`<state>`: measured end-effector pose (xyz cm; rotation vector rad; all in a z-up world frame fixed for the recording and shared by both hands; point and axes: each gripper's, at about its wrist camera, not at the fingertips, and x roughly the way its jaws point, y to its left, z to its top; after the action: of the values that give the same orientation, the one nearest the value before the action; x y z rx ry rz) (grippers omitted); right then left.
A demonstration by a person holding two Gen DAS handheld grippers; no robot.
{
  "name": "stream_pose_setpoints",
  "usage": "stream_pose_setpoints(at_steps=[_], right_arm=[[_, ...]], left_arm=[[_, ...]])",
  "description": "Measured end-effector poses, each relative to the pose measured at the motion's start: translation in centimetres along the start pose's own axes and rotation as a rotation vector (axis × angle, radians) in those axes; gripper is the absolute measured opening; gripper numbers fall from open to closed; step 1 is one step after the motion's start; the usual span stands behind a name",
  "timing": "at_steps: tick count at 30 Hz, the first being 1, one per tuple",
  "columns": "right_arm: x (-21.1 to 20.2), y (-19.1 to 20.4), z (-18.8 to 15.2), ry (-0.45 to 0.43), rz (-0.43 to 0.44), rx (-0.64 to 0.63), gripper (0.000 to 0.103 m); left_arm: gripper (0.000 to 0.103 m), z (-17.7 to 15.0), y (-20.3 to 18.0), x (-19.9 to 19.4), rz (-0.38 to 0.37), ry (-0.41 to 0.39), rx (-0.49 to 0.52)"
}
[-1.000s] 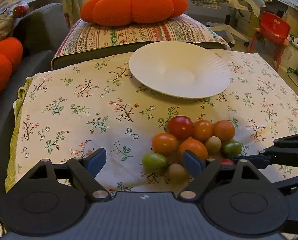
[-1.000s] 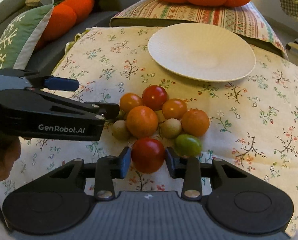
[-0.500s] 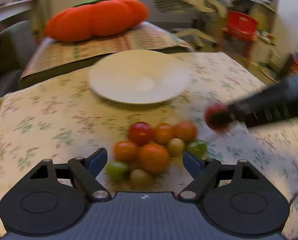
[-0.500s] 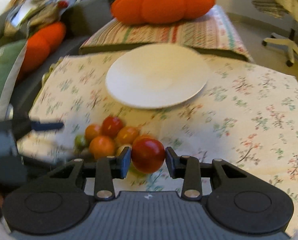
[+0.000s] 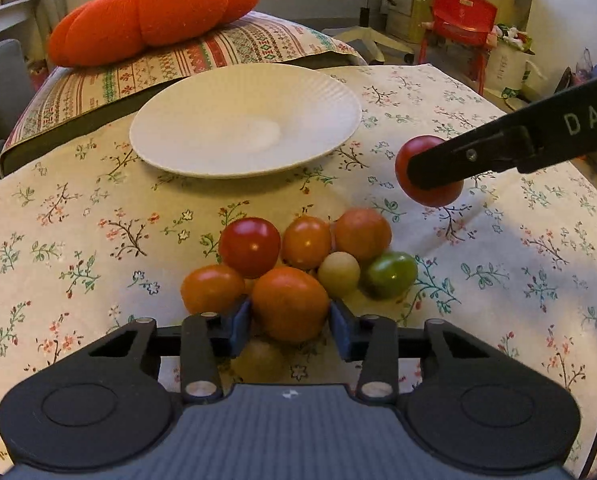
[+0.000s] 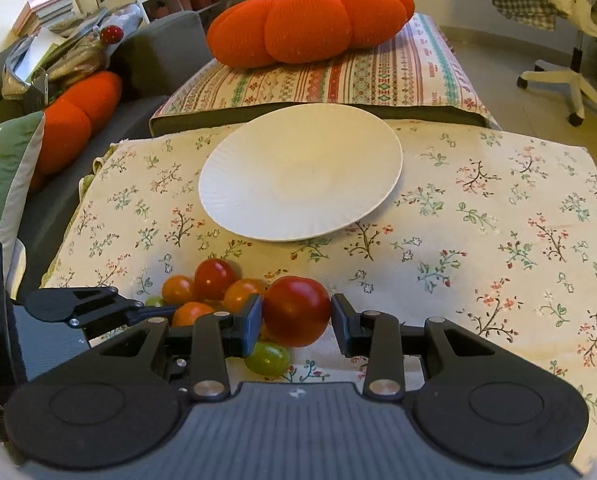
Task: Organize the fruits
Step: 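Grasp a red tomato with the right tool while the left tool grasps an orange tomato, then carry both tomatoes onto the white plate and open both tools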
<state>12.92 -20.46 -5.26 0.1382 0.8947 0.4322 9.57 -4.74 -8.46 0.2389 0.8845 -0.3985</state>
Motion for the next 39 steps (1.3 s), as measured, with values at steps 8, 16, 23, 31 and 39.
stream_pose_setpoints(at_steps=[8, 16, 23, 31, 39], right_arm=[[-0.1, -0.3, 0.2, -0.008, 0.009, 0.016, 0.034], [-0.2, -1.0, 0.8, -0.03, 0.013, 0.038, 0.034], [0.3, -2.1, 2.5, -0.068, 0.016, 0.076, 0.034], [2.9, -2.4, 5.3, -0.093, 0.015, 0.104, 0.034], [6.8, -2.4, 6.8, -0.061, 0.019, 0.136, 0.034]], left_arm=[[0.02, 0.2, -0.3, -0.4, -0.008, -0.002, 0.005], [0.02, 1.7, 0.0, -2.8, -0.025, -0.074, 0.011], [0.02, 4.2, 2.6, -4.0, -0.024, -0.154, -0.056], [0.02, 7.0, 3.8, -0.7, -0.02, -0.17, -0.07], [0.02, 9.0, 5.1, 2.8, -0.005, -0.165, -0.132]])
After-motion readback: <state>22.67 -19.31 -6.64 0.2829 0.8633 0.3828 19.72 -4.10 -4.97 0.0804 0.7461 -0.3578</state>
